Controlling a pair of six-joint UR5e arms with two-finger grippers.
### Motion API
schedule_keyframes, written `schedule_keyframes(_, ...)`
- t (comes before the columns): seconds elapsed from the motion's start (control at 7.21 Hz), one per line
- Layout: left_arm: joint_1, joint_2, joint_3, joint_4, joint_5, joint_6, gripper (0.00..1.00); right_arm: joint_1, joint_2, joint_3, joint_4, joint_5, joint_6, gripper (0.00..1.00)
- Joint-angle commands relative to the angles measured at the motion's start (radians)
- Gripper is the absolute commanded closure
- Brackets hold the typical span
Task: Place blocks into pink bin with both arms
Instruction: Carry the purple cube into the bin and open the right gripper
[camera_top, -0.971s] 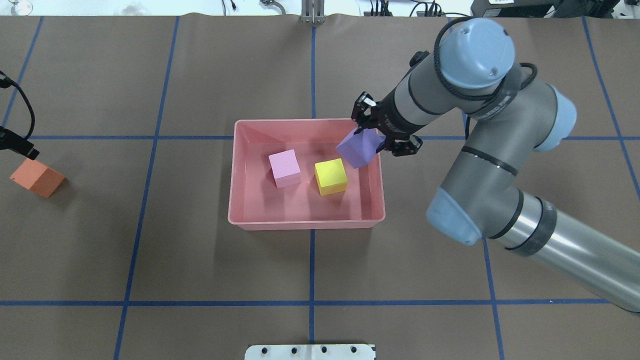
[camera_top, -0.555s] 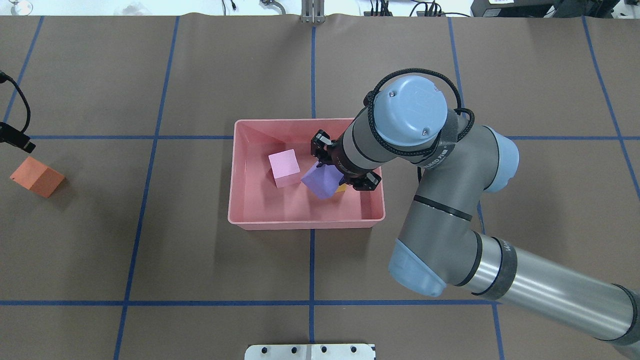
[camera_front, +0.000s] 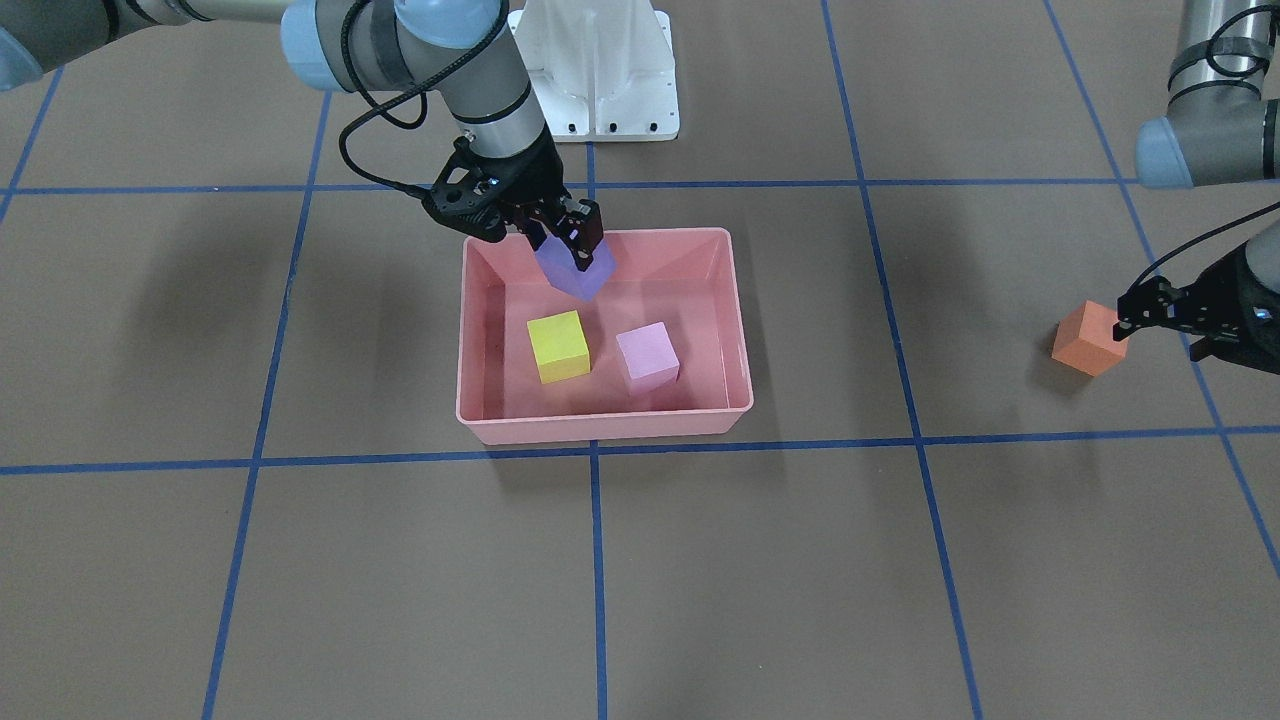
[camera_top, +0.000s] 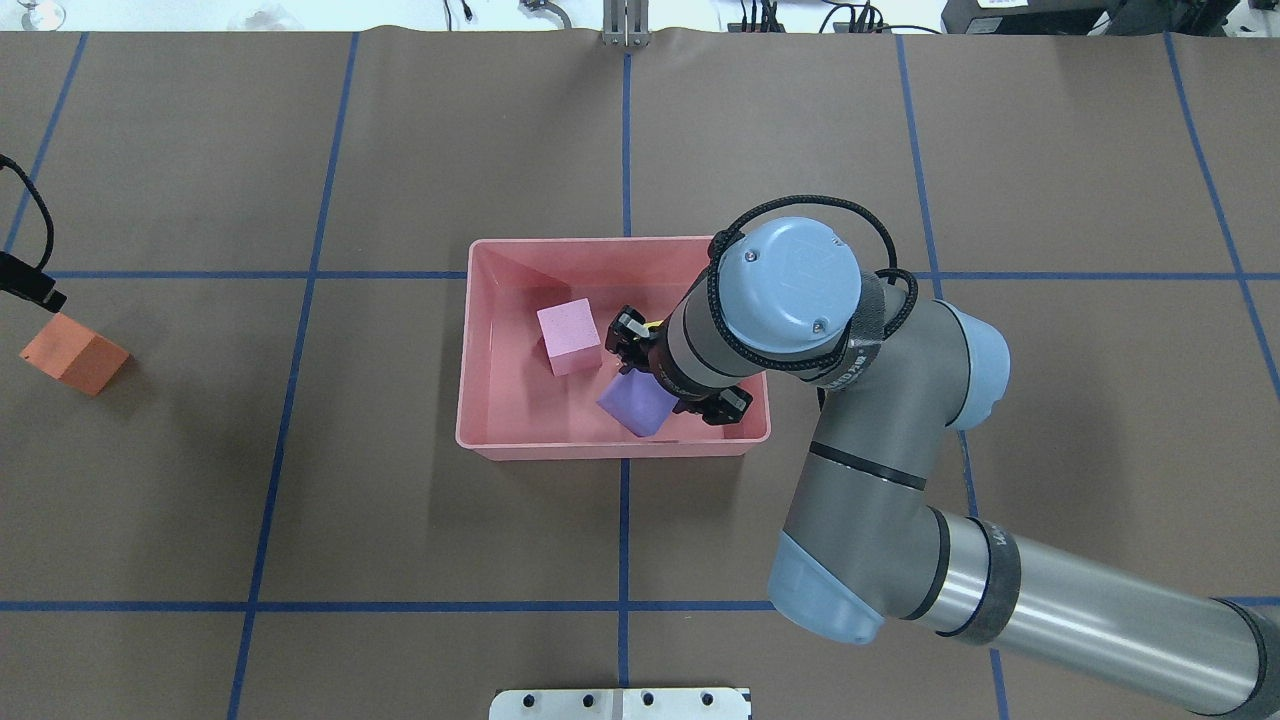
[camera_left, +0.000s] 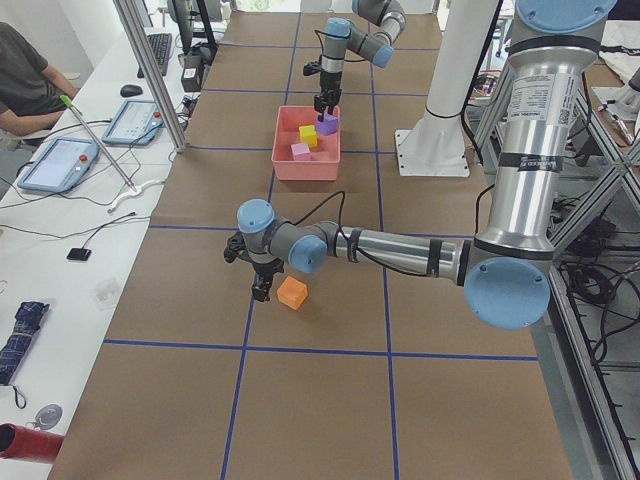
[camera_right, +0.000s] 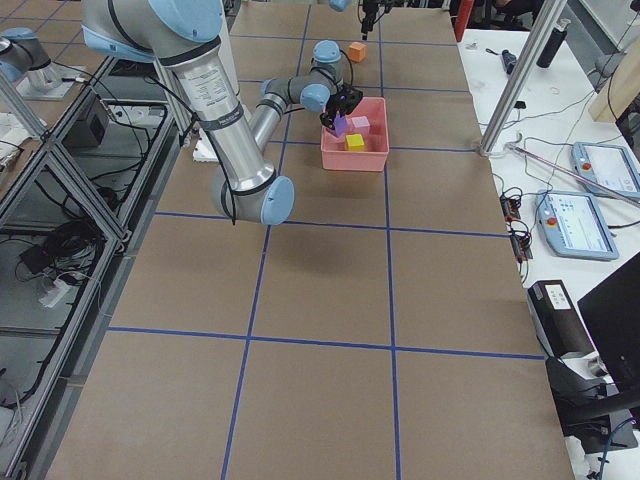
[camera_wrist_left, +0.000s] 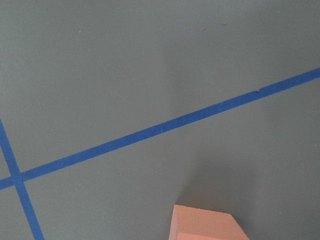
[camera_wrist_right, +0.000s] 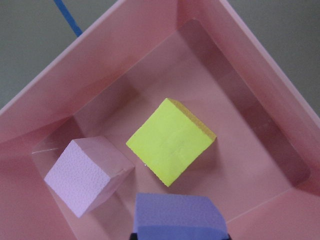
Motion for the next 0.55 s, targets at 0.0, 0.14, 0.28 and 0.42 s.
schedule_keyframes(0.0,0.009,0.017,0.000,-0.001,-0.054,-0.020,0.00,-0.004,-0.050,0.079,0.000,0.024,-0.005,0.00)
schedule_keyframes(0.14,0.032,0.018,0.000,-0.007,-0.062,-0.017,0.00,0.045,-0.076,0.118,0.000,0.067,-0.008,0.00)
schedule_keyframes(0.28,0.058,0.020,0.015,-0.065,-0.053,-0.015,0.00,0.121,-0.079,0.120,0.000,0.136,-0.012,0.00)
schedule_keyframes(0.42,0.075,0.020,0.029,-0.122,-0.007,-0.015,0.00,0.152,-0.099,0.121,0.000,0.153,-0.037,0.00)
